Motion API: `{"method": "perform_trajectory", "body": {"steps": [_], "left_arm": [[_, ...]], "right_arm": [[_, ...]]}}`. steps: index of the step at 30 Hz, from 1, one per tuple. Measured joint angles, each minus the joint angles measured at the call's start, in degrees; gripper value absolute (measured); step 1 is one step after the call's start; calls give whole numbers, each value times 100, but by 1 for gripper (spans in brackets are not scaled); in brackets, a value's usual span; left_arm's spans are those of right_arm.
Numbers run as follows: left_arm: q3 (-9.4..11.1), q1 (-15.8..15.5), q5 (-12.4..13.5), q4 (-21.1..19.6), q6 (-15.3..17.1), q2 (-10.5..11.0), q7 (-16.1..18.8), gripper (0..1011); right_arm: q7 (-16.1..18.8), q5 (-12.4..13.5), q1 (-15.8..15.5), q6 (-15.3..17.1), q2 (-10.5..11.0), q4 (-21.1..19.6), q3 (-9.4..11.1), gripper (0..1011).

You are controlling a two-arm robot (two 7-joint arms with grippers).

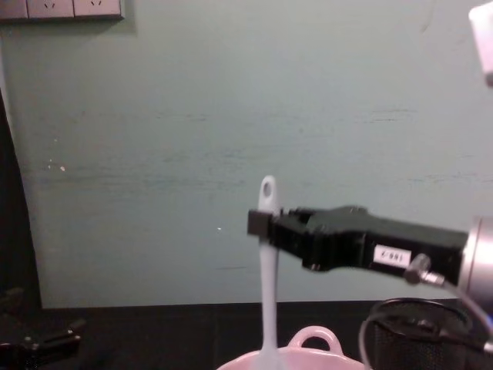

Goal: Use the one hand to pick up the spoon and stir the clear water in the bowl.

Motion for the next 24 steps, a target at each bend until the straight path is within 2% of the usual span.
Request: {"method": "perform_trajectory", "body": {"steps": [8, 13, 18, 24], "left_arm": [[0, 0, 0, 0, 0, 0, 0, 1005], [0, 1, 0, 0, 0, 0, 0, 1005], [0, 0, 0, 0, 0, 0, 0, 1005], [0, 0, 0, 0, 0, 0, 0, 1005]], "right_arm": [[20, -112, 108, 33, -205, 290, -158, 120], [12, -189, 312, 6, -409, 636, -188, 119], [-84, -215, 490, -73, -590, 1034, -96, 119], [-212, -237, 504, -180, -613, 1196, 111, 119]]}}
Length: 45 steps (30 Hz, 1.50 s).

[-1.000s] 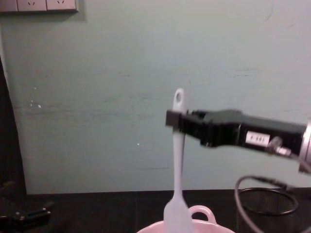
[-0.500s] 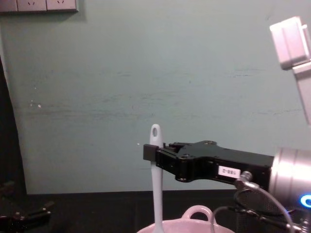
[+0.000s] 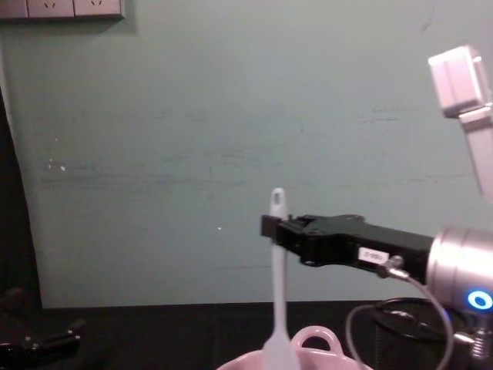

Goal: Use the one hand to pick up the spoon and stir the clear water in the bowl.

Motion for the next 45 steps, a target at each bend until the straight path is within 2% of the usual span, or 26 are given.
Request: {"method": "perform_trajectory", "body": {"steps": [6, 13, 22, 29, 37, 45], "left_arm": [[0, 0, 0, 0, 0, 0, 0, 1005], [0, 0, 0, 0, 0, 0, 0, 1005], [0, 0, 0, 0, 0, 0, 0, 1005], [0, 0, 0, 0, 0, 0, 0, 1005], [0, 0, 0, 0, 0, 0, 0, 1005], [0, 0, 0, 0, 0, 0, 0, 1005]], "right_arm": [[-66, 0, -176, -59, 128, -150, 190, 120], [-86, -13, -538, 26, 394, -614, 337, 119], [9, -4, -853, 112, 514, -1056, 252, 119], [102, 35, -851, 91, 404, -1159, 120, 120], [166, 81, -538, 76, 110, -725, -40, 119], [127, 63, -244, -17, -81, -252, -26, 120]]}}
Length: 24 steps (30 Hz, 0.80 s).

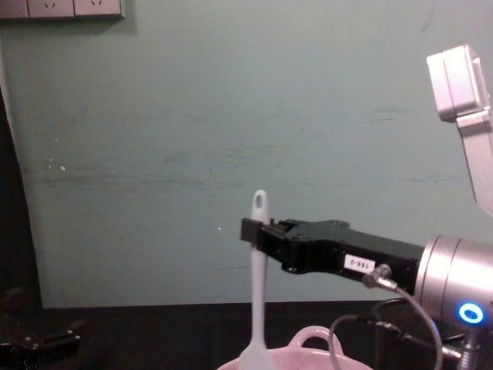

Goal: Use the one hand to pick up the spoon and stir the clear water in the bowl.

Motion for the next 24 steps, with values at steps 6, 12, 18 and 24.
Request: {"method": "perform_trajectory", "body": {"steps": [6, 12, 18, 24], "left_arm": [[0, 0, 0, 0, 0, 0, 0, 1005], [0, 0, 0, 0, 0, 0, 0, 1005], [0, 0, 0, 0, 0, 0, 0, 1005], [0, 0, 0, 0, 0, 0, 0, 1005]], "right_arm": [[-126, -42, 77, -42, 41, 113, 157, 120], [-213, -58, -41, -36, 213, 4, 331, 120], [-271, -105, -262, 31, 412, -268, 436, 120], [-291, -220, -501, 88, 573, -635, 415, 119]]}}
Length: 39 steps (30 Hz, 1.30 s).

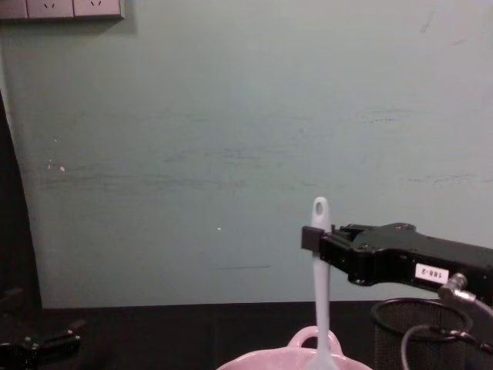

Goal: Use the one hand to pick up the spoon and stir the clear water in the bowl.

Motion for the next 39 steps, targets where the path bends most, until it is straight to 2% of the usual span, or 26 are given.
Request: {"method": "perform_trajectory", "body": {"steps": [5, 11, 15, 18, 22, 26, 31, 39], "left_arm": [[0, 0, 0, 0, 0, 0, 0, 1005], [0, 0, 0, 0, 0, 0, 0, 1005], [0, 0, 0, 0, 0, 0, 0, 1005], [0, 0, 0, 0, 0, 0, 0, 1005], [0, 0, 0, 0, 0, 0, 0, 1005], [0, 0, 0, 0, 0, 0, 0, 1005], [0, 0, 0, 0, 0, 0, 0, 1005], [0, 0, 0, 0, 0, 0, 0, 1005]], "right_arm": [[35, -53, -193, 25, 33, -309, -103, 120], [91, -51, -278, 6, -77, -445, -227, 120], [132, 13, -209, -6, -216, -315, -285, 120], [176, 119, -61, -25, -397, -1, -318, 120], [179, 159, 99, -65, -534, 299, -326, 119], [126, 124, 220, -124, -590, 483, -302, 119], [12, 50, 277, -160, -559, 570, -201, 119], [-111, -57, 120, -144, -315, 371, 36, 120]]}}
